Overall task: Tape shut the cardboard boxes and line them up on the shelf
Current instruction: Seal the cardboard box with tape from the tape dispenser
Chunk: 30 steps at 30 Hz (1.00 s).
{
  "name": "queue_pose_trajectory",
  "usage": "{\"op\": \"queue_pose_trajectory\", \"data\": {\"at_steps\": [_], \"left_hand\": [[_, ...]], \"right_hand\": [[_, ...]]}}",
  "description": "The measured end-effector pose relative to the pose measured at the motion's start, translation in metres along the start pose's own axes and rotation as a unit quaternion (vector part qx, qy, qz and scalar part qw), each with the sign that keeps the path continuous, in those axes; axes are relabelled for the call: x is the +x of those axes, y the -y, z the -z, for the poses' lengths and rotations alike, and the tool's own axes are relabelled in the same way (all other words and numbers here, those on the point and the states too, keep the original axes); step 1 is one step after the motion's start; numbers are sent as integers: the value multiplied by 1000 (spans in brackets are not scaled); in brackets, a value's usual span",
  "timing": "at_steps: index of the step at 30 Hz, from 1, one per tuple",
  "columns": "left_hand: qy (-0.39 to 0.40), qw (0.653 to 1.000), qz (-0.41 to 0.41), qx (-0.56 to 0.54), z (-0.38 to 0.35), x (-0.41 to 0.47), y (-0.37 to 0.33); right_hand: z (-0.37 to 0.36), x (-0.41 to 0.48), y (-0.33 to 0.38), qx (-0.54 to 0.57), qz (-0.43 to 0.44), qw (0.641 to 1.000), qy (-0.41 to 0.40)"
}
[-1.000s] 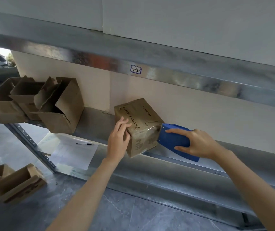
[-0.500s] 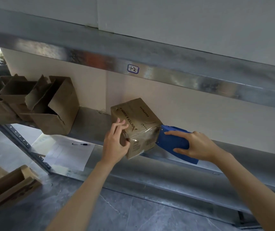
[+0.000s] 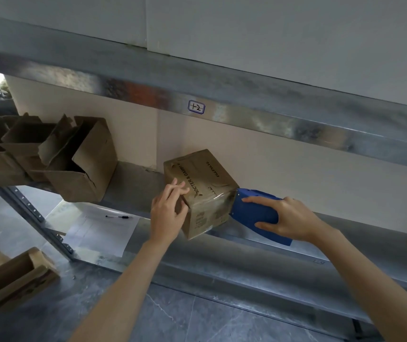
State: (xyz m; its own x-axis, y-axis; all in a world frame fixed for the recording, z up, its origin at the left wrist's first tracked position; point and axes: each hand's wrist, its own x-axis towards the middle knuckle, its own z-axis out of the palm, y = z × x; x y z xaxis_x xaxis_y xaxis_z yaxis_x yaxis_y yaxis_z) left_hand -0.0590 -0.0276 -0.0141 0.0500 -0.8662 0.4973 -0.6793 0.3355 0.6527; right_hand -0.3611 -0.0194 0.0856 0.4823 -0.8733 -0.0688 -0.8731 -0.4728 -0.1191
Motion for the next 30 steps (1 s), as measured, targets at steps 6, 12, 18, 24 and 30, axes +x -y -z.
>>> {"op": "queue_pose_trajectory", "data": {"at_steps": [6,12,18,24,30], "left_hand": [[71,996,6,-61,1,-9,-6],[80,995,9,-64,-6,-15,-7],[43,997,18,-57,-6,-10,-5],[125,990,12,-64,34,7,23],[164,984,15,-73,44,18,27]], "right_hand": [[2,-1,1,-8,-2,1000,0],[9,-2,1,-18,5,1000,-11],[15,-3,7,-22,23,999,-23],[19,0,28,-19,85,996,-9],[16,12,39,41,116,992,40]]}}
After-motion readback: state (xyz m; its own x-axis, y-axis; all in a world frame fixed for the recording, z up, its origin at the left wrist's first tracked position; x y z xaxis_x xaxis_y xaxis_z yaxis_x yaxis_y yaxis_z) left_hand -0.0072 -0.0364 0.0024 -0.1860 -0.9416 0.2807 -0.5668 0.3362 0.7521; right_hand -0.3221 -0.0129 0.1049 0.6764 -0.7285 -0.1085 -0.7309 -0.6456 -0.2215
